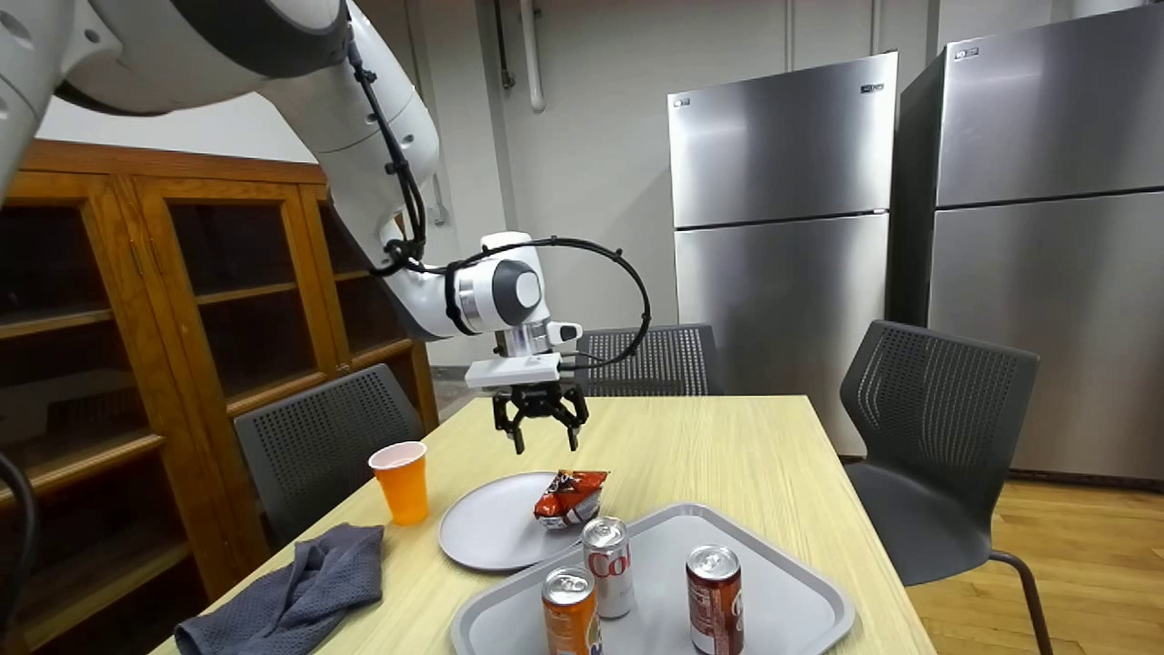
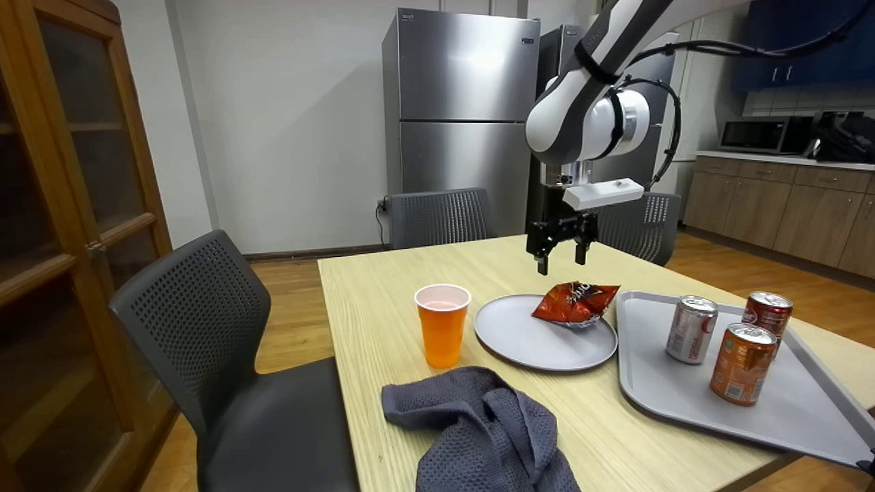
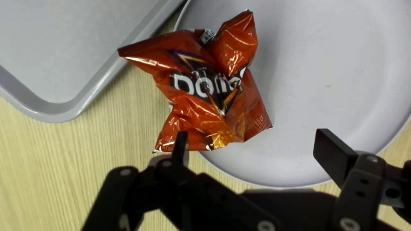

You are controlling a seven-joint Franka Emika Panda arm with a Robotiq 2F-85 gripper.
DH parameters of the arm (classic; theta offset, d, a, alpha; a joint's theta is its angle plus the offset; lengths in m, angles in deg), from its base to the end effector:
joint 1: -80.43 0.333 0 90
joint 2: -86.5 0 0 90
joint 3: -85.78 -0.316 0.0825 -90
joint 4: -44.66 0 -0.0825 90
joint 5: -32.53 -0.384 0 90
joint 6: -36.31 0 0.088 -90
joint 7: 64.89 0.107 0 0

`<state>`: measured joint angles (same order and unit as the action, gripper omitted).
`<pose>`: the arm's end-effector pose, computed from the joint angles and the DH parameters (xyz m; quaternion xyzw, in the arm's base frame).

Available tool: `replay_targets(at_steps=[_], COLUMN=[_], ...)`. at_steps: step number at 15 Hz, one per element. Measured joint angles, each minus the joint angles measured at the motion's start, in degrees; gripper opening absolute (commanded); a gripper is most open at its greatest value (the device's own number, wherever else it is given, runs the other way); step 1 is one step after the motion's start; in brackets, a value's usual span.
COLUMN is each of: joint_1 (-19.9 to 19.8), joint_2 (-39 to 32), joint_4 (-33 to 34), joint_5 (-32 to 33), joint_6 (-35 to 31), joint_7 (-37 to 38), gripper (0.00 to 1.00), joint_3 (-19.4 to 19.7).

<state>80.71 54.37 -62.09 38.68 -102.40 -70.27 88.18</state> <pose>0.6400 -0.0227 0.2147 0.9963 0.0719 -0.0046 0.0463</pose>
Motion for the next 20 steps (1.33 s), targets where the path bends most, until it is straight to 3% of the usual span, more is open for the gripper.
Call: replay_targets(at_steps=[7,20], joint_1=[-0.37,-0.38], joint_2=[-3.92,-6.17], joint_4=[3.83,4.53], joint_5=[0.40,2.87], joint_6=[0.00,0.01], joint_7=[-1.46,-2.43], gripper=[1.00,1.00], joint_3=[0.00,0.54])
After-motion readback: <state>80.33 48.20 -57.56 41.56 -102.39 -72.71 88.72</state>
